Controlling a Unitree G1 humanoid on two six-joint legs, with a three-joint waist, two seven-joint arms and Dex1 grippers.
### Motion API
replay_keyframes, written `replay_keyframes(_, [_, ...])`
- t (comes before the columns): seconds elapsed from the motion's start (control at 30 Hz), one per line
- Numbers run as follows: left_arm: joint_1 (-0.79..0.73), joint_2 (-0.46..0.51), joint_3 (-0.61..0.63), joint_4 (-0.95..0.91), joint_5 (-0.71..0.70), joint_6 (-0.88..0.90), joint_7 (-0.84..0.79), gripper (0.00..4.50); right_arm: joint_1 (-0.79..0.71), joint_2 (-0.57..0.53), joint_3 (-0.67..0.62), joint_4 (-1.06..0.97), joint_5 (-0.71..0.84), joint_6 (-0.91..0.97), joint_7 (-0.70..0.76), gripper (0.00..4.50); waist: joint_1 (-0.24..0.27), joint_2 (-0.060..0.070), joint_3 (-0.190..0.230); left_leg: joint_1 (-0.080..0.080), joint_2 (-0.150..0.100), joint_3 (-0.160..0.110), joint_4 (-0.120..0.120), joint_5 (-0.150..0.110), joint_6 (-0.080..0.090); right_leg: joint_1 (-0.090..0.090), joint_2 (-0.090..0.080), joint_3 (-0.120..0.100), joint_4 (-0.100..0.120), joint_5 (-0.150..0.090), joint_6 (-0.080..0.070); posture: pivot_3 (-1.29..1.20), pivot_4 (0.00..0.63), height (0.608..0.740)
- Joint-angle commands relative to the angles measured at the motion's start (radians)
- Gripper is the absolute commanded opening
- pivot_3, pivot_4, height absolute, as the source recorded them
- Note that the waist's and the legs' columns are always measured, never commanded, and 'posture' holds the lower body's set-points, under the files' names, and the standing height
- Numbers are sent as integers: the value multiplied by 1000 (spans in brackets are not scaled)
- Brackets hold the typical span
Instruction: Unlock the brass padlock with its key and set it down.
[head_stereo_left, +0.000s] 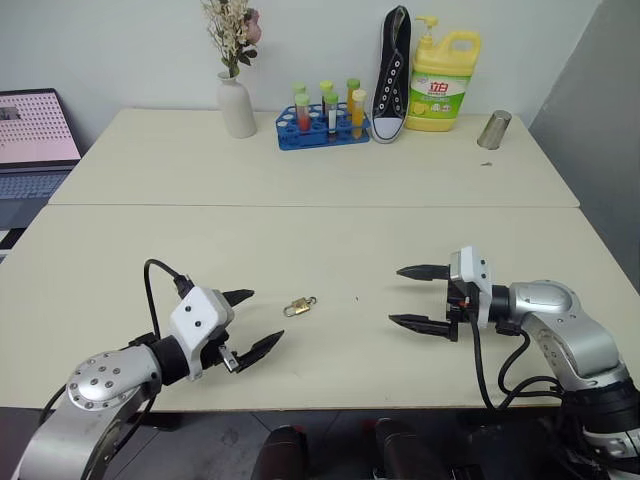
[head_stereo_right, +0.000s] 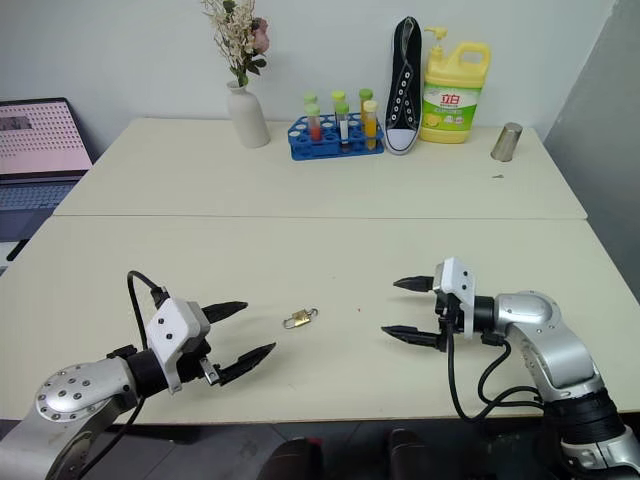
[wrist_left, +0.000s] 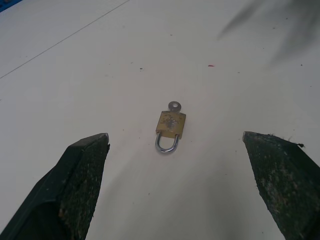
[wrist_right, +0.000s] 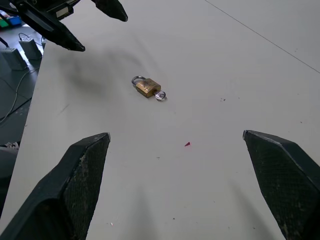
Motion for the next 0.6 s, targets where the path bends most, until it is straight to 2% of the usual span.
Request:
replay_keyframes(0.03, [-23, -8, -10, 14, 16, -27, 1, 4500, 9, 3, -2, -1, -8, -38, 15, 4459, 0, 0, 0, 0, 0, 0, 0, 0, 0, 0, 0, 0, 0, 0, 0, 0, 150, 740])
replay_keyframes(0.6, [-30, -1, -16, 45, -8, -25, -60, 4500, 25, 18, 14, -28, -43, -27, -31, 4459, 0, 0, 0, 0, 0, 0, 0, 0, 0, 0, 0, 0, 0, 0, 0, 0, 150, 740])
